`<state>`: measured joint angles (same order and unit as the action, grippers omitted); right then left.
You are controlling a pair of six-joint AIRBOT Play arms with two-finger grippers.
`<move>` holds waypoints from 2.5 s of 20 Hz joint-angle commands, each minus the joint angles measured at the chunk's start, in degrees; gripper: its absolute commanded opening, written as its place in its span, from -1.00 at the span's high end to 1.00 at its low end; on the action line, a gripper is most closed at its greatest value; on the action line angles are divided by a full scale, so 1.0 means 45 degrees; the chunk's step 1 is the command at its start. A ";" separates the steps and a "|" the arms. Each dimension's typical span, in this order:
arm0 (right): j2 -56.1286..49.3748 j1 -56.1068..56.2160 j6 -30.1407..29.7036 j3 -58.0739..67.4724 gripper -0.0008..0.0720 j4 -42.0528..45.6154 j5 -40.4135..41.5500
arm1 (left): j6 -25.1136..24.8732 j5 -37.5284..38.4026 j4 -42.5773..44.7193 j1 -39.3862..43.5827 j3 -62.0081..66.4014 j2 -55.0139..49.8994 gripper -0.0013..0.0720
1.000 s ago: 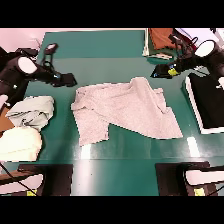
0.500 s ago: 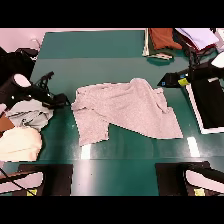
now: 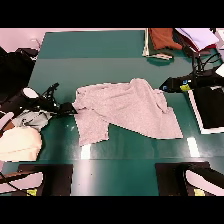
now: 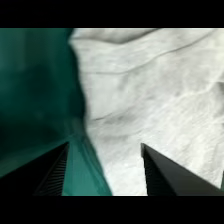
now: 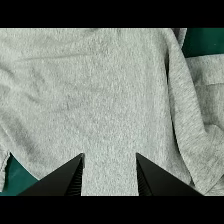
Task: Fold the shirts.
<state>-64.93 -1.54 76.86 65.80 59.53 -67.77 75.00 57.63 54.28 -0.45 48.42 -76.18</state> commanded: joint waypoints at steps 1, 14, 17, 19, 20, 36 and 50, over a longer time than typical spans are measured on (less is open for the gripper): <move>0.0063 0.0063 0.0015 -0.0053 -0.06 -0.0029 -0.0019 | 0.0034 -0.1122 -0.0073 0.1161 -0.0165 -0.0024 -0.51; 0.1807 -0.5629 0.0000 -0.4284 -0.44 0.2696 -0.2725 | 0.0418 0.0466 0.0855 0.1020 0.1127 0.2429 0.91; 0.1768 -0.8267 -0.0393 -0.6188 -0.42 0.2574 -0.2856 | 0.0418 0.0500 0.0835 0.1020 0.1127 0.2846 0.91; 0.1282 -0.9160 -0.0811 -0.7014 -0.35 0.2035 -0.2875 | 0.0418 0.0471 0.0835 0.1020 0.1127 0.2841 0.91; 0.0942 -0.9267 -0.0874 -0.7349 -0.22 0.1802 -0.2866 | 0.0423 0.0432 0.0826 0.1020 0.1127 0.2841 0.91; 0.3555 -0.3395 -0.0889 -0.2739 0.94 -0.0015 -0.1253 | 0.0918 0.1175 0.0899 0.1020 0.5144 0.5751 0.91; 0.2934 -0.3274 0.0369 1.2016 0.94 0.1783 -0.3449 | 0.2064 0.1039 0.2278 0.1020 1.5305 0.6771 0.92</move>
<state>-48.27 -16.27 76.42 111.70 66.13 -77.30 82.81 61.19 60.88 4.19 115.28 -45.19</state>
